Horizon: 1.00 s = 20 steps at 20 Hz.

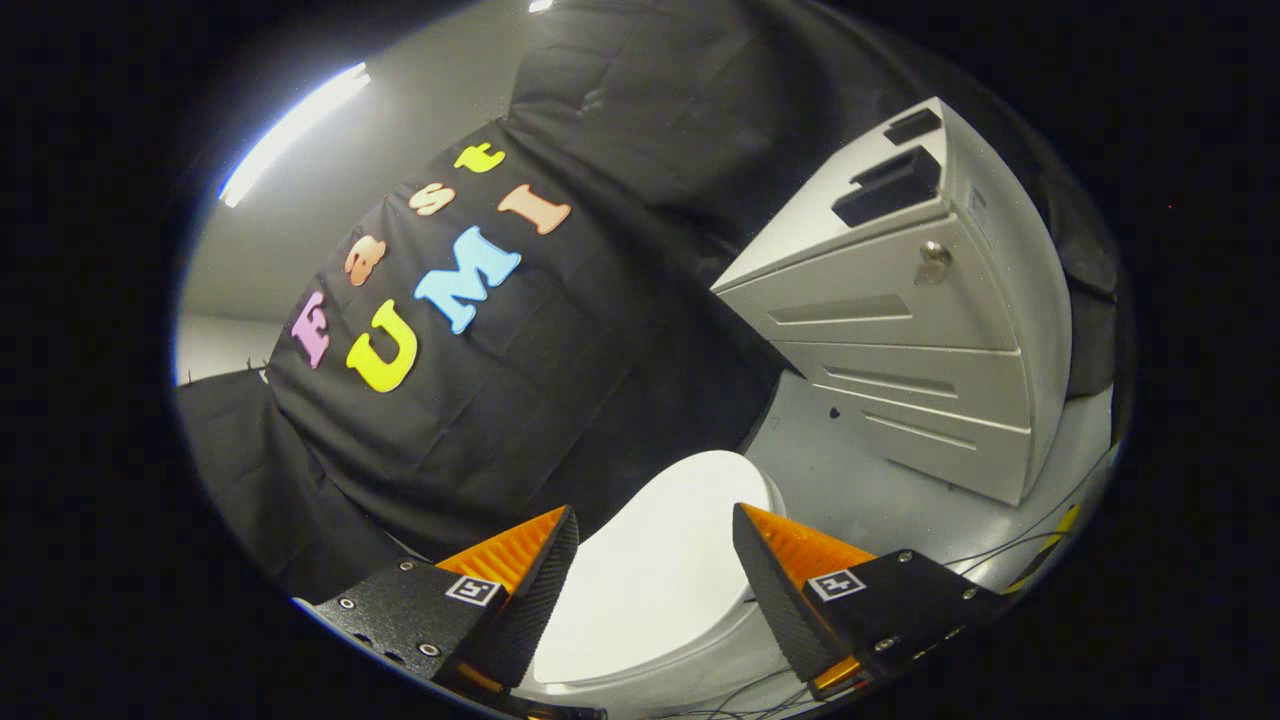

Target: Open the toilet lid.

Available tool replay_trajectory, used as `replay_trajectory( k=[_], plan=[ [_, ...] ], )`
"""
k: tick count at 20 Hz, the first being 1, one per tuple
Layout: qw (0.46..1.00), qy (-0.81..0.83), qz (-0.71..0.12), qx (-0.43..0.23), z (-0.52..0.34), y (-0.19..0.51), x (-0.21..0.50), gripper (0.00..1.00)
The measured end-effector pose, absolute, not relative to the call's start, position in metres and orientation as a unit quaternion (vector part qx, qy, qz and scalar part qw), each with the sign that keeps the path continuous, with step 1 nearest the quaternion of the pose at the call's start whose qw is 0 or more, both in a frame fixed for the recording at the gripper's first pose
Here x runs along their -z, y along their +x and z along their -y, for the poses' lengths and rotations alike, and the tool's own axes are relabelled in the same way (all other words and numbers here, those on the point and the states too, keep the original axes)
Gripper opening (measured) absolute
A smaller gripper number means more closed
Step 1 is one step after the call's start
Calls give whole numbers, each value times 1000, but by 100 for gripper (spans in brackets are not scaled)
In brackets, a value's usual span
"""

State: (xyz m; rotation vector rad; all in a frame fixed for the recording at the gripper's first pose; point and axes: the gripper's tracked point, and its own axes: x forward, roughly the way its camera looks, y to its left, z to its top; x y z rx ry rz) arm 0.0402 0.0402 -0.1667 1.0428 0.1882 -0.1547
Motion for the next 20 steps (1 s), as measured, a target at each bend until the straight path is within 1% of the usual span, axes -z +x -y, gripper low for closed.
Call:
replay_trajectory(
  k=[12,19,20],
  plan=[
    [768,606,-137,154,-47,21,266,95],
    [724,650,-169,158,-66,17,300,94],
    [717,657,-174,157,-68,18,302,91]
  ],
)
